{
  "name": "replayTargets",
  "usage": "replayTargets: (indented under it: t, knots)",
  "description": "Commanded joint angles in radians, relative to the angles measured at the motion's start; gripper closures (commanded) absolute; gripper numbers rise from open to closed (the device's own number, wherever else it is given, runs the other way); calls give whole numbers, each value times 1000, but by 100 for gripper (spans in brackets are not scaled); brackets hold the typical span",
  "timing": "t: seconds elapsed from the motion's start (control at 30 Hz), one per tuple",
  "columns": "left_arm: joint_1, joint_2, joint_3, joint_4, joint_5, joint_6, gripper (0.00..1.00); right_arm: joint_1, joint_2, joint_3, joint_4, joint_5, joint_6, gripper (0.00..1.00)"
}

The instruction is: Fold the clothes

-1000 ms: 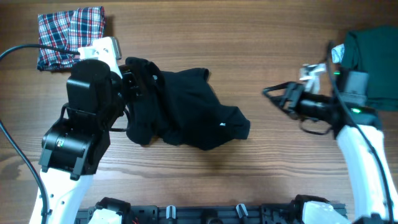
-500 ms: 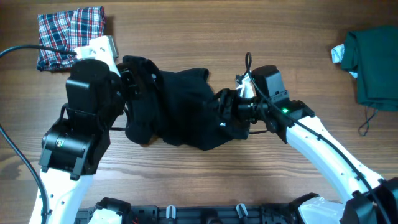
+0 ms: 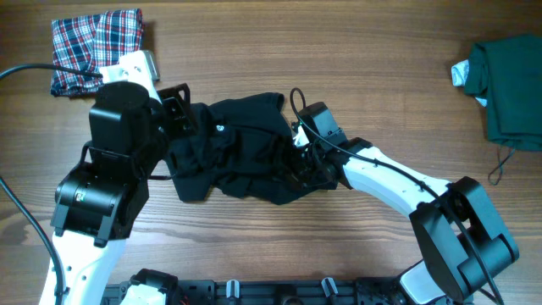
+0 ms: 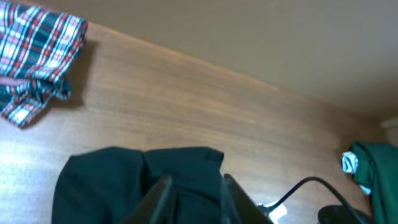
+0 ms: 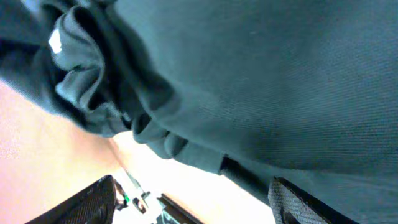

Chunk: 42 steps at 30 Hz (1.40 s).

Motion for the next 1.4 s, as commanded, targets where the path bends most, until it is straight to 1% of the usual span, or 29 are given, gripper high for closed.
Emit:
replayTargets:
  t: [0.0,0.07,0.1,0.17,0.2,0.3,0.4,0.53,0.73,0.8,0.87,0.93,0.97,1.0,1.07,1.13,1.2,1.37]
  knots:
    - [7,30,21,-41,-11,-4,65,2,16,-2,-29,88,12,20]
    - [7,68,21,-59,-10,-4,62,2,16,-2,-42,103,-15,19]
    - [7,109,21,-71,-10,-5,59,-3,16,-2,-76,132,-16,17]
    - [7,138,21,-72,-10,-5,57,-11,16,-2,-111,164,-18,16]
    - [7,153,21,-72,-10,-5,56,-15,16,-2,-124,175,-29,14]
    - [7,189,21,-72,-10,-5,55,-21,16,-2,-145,178,-55,13]
    - [7,206,21,-71,-10,-4,55,-21,16,-2,-103,178,-65,11]
    - [7,209,21,-74,-10,-4,55,-21,19,-2,-60,179,-61,11]
    - [7,209,21,-75,-10,-4,54,-10,36,-2,-37,174,-35,16]
    - [7,209,21,-75,-10,-4,54,2,53,-2,-16,170,-26,20]
    - [7,209,21,-75,-10,-4,54,7,69,-2,-2,154,-8,28]
    - [7,209,21,-75,-10,-4,53,6,82,-2,14,145,-9,47]
    - [7,209,21,-75,-10,-4,53,7,82,-2,16,145,-9,61]
    - [7,209,21,-76,-10,-4,53,7,82,-2,18,145,-11,82]
    - [7,209,21,-78,-10,-4,52,6,82,-2,19,149,-13,96]
    - [7,209,21,-78,-10,-4,51,6,82,-2,21,163,-17,96]
    - [7,209,21,-78,-10,0,51,6,79,-2,49,163,-68,96]
    - [7,209,21,-79,-10,3,51,6,58,-2,70,163,-98,96]
